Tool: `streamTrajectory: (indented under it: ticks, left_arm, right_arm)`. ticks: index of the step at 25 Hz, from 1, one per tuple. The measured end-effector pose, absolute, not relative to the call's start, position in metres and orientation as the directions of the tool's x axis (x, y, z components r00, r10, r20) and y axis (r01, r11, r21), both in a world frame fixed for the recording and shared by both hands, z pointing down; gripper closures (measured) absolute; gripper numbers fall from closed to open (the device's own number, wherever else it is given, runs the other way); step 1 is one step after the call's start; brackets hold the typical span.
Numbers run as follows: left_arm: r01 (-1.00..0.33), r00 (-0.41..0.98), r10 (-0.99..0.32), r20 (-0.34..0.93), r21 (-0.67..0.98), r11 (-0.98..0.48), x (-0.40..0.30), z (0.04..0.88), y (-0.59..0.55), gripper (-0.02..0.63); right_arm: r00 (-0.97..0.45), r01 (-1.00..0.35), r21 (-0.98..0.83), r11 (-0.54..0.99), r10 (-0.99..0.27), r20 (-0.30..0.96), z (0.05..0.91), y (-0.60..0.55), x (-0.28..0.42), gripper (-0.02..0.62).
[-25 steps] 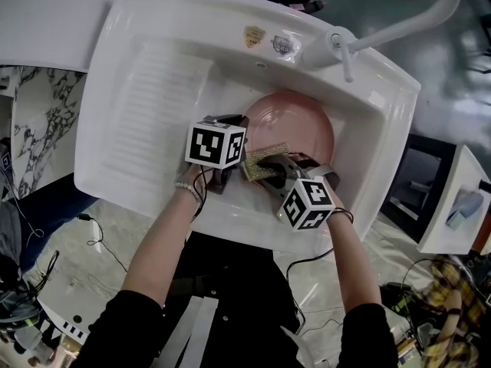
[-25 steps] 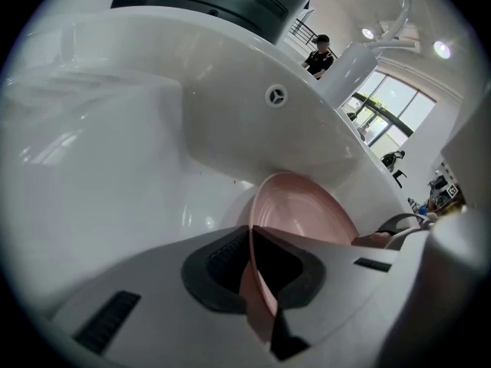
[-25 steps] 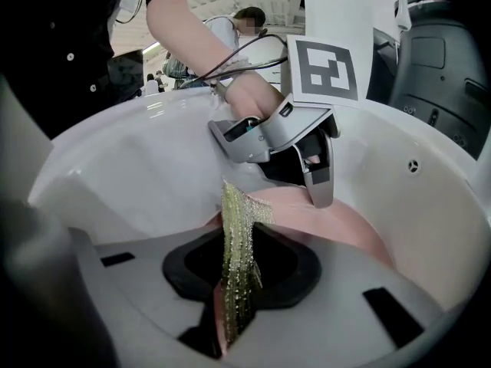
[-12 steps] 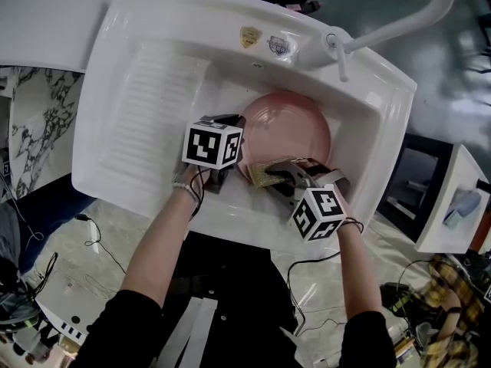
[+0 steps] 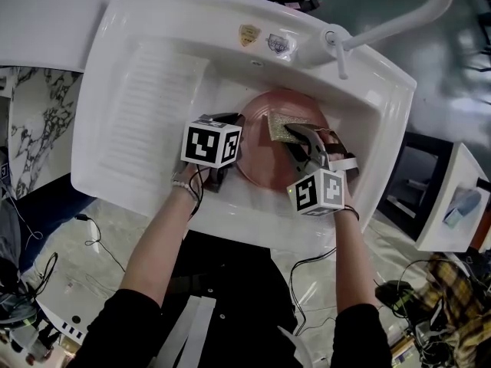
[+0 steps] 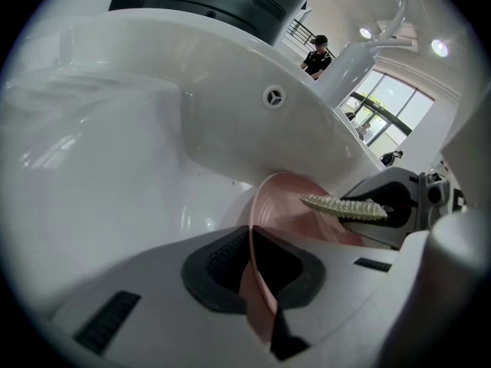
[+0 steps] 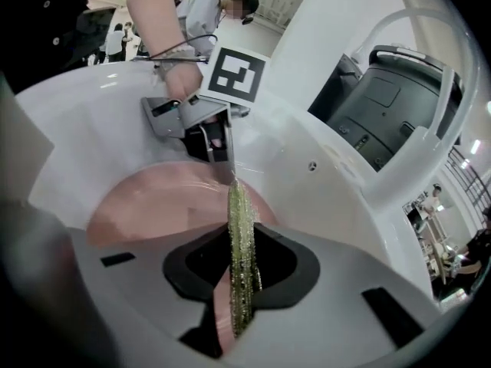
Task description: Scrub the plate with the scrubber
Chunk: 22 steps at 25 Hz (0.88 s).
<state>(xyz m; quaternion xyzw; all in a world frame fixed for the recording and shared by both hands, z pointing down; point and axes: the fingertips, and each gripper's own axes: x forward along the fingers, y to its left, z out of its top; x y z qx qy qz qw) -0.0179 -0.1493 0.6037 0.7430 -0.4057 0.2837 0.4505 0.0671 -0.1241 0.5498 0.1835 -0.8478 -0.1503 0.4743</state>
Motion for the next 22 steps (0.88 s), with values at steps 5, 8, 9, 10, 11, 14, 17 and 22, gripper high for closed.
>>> streamTrajectory:
  ticks: [5,8,9,10,11,14,17,22]
  left_arm:
    - [-0.858,0.510,-0.348,0.787,0.439,-0.266,-0.018,0.604,-0.150,0.594]
    - [-0.858,0.511,-0.349,0.786,0.440,-0.266,-0.018,0.603,-0.150,0.594]
    - [-0.859,0.510,-0.350,0.786,0.438,-0.266,-0.018,0.603,-0.150,0.594]
    - [-0.859,0.509,-0.350,0.786,0.437,-0.267,-0.019,0.603,-0.150,0.594]
    - [-0.859,0.509,-0.351,0.786,0.437,-0.268,-0.019,0.603,-0.150,0.594]
    - [-0.856,0.514,-0.351,0.782,0.442,-0.269,-0.017,0.603,-0.150,0.594]
    - [-0.856,0.513,-0.349,0.784,0.439,-0.273,-0.017,0.604,-0.149,0.594]
    - [-0.856,0.513,-0.349,0.784,0.436,-0.277,-0.017,0.604,-0.150,0.594]
  right_arm:
    - [-0.443,-0.277,0.474,0.836,-0.549,0.709,0.551,-0.156,0.072,0.520]
    - [-0.419,-0.280,0.487,0.827,-0.561,0.713,0.558,-0.165,0.073,0.520]
    - [-0.411,-0.265,0.494,0.828,-0.560,0.719,0.562,-0.165,0.072,0.520]
    - [-0.402,-0.245,0.501,0.830,-0.557,0.727,0.566,-0.165,0.071,0.520]
    - [-0.392,-0.222,0.505,0.834,-0.551,0.737,0.571,-0.165,0.069,0.520]
    - [-0.371,-0.190,0.496,0.848,-0.529,0.763,0.585,-0.161,0.064,0.520]
    - [-0.371,-0.191,0.450,0.872,-0.489,0.790,0.595,-0.154,0.061,0.518]
    - [-0.408,-0.194,0.369,0.909,-0.417,0.812,0.598,-0.141,0.059,0.518]
